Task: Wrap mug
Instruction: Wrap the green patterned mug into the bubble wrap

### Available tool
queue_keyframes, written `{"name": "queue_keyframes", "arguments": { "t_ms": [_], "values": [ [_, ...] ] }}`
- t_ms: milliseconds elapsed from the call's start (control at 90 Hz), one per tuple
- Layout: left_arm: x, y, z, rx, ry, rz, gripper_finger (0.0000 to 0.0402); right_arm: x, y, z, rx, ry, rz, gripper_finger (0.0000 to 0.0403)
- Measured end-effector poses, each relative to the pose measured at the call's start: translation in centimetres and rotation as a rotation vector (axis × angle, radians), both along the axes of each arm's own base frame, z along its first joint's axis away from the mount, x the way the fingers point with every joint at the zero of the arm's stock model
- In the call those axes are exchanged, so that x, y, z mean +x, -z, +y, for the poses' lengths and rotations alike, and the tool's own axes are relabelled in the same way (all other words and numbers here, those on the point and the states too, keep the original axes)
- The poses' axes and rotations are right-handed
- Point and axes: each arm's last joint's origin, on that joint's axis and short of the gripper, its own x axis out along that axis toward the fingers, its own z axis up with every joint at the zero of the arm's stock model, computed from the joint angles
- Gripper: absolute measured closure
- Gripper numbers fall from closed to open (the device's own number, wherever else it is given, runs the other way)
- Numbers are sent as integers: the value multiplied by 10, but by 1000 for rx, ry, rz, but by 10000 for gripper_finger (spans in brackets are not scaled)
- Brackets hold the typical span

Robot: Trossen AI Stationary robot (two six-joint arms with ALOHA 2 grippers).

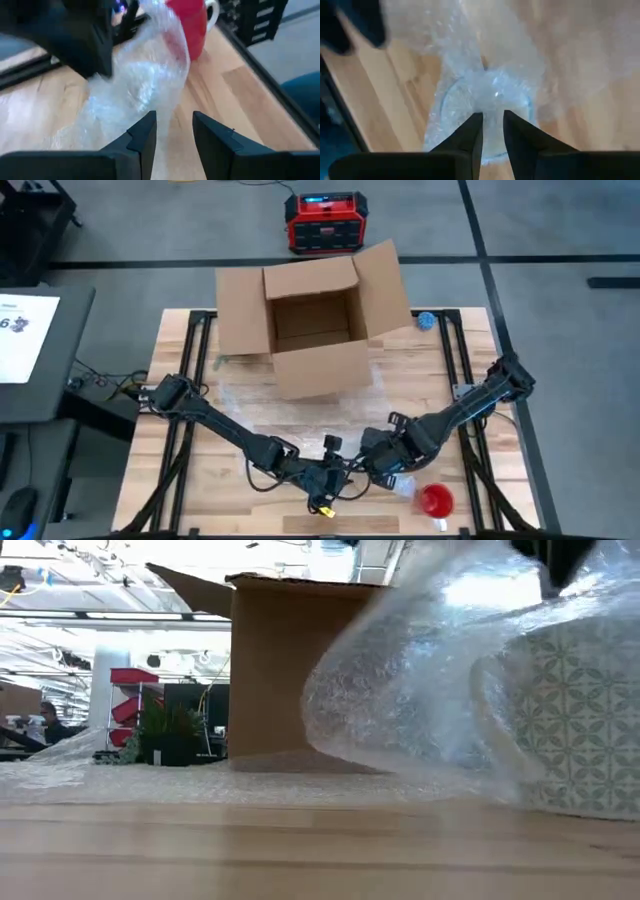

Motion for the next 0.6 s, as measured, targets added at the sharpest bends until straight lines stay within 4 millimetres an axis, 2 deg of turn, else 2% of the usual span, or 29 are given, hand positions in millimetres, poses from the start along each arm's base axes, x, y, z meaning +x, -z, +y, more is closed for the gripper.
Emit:
{"name": "queue_keyframes", "arguments": {
  "t_ms": [111,267,422,600],
  "values": [
    [5,8,0,0,7,-4,295,-3,10,2,-27,2,9,337],
    [11,6,-2,-35,39,-62,295,-10,44,-3,-44,59,71,337],
    [18,4,8,-30,24,-99,295,-9,71,-7,1,85,50,337],
    [29,10,25,-50,37,-83,295,-6,77,-8,48,57,52,337]
  ]
}}
